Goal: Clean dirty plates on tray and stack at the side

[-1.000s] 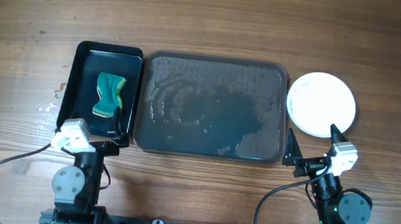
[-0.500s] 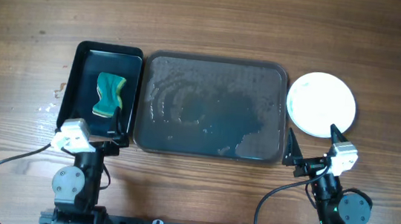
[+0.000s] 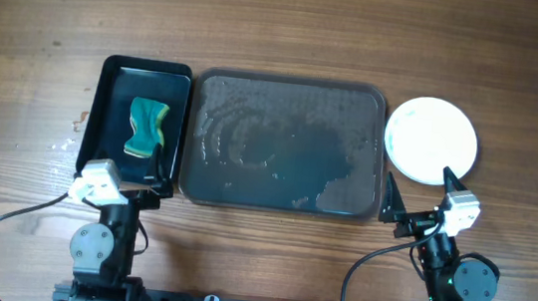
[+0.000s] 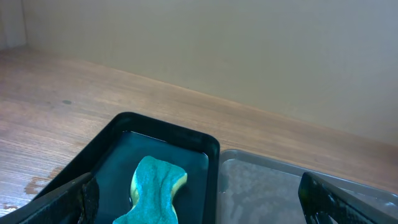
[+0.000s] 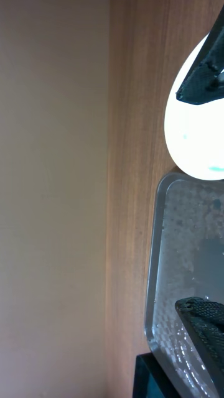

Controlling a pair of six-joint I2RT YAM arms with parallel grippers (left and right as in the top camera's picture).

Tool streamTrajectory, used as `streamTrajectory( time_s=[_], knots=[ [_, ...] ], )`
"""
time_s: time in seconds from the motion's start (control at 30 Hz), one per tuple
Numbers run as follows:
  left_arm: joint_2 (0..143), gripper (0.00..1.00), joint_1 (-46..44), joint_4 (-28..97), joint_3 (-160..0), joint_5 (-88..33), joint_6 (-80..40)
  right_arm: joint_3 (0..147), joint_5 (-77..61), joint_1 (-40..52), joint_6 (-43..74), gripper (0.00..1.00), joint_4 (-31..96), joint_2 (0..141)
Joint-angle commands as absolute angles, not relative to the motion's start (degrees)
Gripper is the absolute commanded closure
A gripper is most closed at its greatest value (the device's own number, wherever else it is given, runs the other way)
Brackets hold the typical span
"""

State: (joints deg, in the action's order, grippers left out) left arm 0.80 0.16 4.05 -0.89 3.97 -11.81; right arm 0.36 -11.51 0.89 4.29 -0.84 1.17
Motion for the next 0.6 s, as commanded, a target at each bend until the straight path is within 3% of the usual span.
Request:
streamTrajectory(
  time_s=[0.0, 0.57],
  knots=[
    [0.16, 0.00, 0.54, 3.88, -0.34, 3.03, -10.70, 0.30, -11.81, 1.17, 4.91, 0.00, -0.97, 0.80],
    [0.16, 0.00, 0.54, 3.88, -0.34, 3.03, -10.70, 0.30, -11.81, 1.17, 4.91, 0.00, -0.97, 0.80]
  ],
)
